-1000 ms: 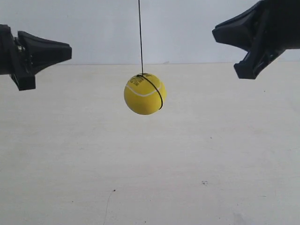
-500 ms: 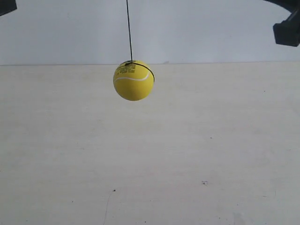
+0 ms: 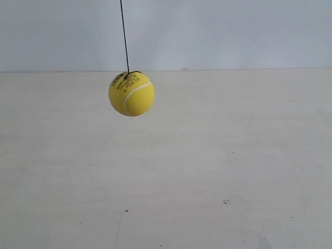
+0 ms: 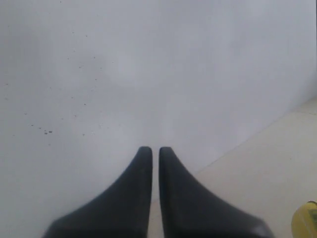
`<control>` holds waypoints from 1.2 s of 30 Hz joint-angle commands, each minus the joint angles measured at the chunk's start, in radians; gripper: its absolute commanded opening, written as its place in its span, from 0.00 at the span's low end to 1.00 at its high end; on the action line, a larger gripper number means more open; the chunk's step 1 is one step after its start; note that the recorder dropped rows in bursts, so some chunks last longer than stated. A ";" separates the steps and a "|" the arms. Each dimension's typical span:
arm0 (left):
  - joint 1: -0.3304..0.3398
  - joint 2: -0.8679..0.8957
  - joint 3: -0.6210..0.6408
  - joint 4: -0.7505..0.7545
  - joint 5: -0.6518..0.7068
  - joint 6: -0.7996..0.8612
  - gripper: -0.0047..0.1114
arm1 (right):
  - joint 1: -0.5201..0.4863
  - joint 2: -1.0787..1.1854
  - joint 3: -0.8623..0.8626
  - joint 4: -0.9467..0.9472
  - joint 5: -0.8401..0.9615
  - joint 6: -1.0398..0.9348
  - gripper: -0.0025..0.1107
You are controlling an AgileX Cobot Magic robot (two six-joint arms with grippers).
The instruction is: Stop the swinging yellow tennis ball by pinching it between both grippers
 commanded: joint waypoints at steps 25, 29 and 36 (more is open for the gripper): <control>0.001 -0.743 0.212 0.118 0.212 -0.427 0.08 | 0.152 -0.657 -0.001 -0.754 0.324 0.829 0.02; 0.001 -0.789 0.357 0.118 0.212 -0.438 0.08 | 0.217 -0.717 0.030 -0.750 0.341 0.907 0.02; -0.004 -0.789 0.454 0.118 0.223 -0.389 0.08 | 0.244 -0.717 0.221 -0.718 0.289 0.918 0.02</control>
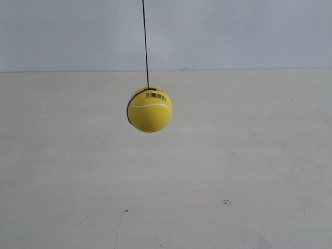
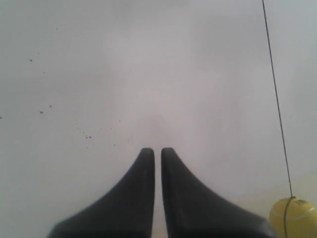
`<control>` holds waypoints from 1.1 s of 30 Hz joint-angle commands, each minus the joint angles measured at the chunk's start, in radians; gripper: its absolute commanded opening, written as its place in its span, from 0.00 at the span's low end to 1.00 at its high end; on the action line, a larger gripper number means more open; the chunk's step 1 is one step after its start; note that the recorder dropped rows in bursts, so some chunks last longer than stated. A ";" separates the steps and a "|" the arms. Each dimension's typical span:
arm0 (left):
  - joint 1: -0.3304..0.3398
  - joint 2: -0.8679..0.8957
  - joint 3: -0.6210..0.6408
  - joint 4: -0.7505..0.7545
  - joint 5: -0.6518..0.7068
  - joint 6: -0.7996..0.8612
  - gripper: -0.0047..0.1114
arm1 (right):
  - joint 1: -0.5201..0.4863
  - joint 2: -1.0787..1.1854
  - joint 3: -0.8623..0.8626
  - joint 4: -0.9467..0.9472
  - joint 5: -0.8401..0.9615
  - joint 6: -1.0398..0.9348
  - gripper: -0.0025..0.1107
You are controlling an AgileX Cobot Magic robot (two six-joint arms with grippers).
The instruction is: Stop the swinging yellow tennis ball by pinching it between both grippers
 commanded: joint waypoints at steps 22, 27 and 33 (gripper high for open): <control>-0.049 -0.004 0.170 0.000 0.200 -0.144 0.08 | 0.003 -0.001 0.367 0.155 -0.328 0.040 0.02; -0.049 -0.004 0.170 0.000 0.209 -0.144 0.08 | 0.001 -0.001 0.342 0.144 -0.335 0.097 0.02; -0.049 -0.004 0.170 0.000 0.209 -0.144 0.08 | 0.001 -0.001 0.339 0.110 -0.345 0.094 0.02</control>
